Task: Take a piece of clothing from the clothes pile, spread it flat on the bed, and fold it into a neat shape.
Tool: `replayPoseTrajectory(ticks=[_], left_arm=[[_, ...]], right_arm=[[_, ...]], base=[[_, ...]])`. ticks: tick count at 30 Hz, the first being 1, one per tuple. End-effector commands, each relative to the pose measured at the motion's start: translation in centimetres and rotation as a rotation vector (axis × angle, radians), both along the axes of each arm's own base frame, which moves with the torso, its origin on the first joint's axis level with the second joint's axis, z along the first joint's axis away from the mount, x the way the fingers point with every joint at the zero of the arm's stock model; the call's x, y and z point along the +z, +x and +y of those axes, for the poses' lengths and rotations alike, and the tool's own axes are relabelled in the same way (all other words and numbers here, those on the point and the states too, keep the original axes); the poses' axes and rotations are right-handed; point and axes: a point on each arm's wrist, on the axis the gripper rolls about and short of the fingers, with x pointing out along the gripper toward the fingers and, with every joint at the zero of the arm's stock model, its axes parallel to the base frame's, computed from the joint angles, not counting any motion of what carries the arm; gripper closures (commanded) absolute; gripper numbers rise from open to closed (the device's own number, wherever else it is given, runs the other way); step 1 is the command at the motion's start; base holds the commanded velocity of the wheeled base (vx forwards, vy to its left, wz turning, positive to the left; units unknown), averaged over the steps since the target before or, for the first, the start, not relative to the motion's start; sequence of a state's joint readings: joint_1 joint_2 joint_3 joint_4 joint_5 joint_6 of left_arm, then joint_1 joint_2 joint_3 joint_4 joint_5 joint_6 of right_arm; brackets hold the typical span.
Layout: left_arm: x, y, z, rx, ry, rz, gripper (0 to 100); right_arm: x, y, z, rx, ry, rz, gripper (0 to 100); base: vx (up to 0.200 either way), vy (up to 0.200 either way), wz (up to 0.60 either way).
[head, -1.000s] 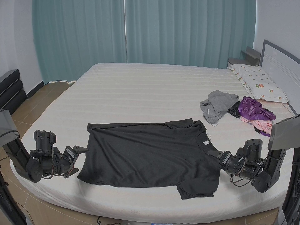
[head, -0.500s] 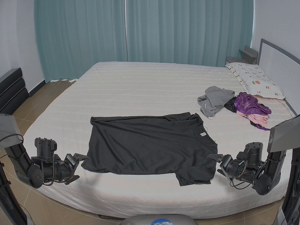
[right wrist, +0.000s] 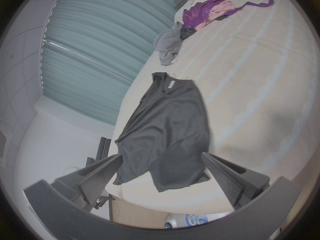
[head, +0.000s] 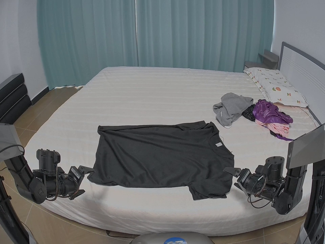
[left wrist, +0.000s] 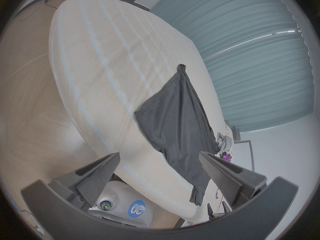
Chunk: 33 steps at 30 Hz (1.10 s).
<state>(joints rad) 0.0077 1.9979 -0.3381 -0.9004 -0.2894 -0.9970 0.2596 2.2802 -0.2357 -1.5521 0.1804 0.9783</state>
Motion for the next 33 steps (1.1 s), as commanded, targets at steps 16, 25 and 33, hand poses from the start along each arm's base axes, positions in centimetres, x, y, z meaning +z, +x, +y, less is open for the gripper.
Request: replayPoseTrajectory(ticks=[16,25,33], left_arm=[[-3.3,1.8,0.5,0.077,0.249,0.025,0],[-5.5,3.8,0.6,0.102,0.350,0.003,0],[-6.6,5.3,0.6,0.098,0.433,-0.007,0]], right_arm=[[-0.8,-0.3,0.6,0.002,-0.035,0.015,0],[-0.7,-0.2,0.7,-0.004,-0.045,0.007,0],[-0.8,-0.1,1.1,0.014,-0.057,0.007,0]], base=[[0.000,-0.013,0.00],[0.000,0.000,0.00],[0.000,0.000,0.00]])
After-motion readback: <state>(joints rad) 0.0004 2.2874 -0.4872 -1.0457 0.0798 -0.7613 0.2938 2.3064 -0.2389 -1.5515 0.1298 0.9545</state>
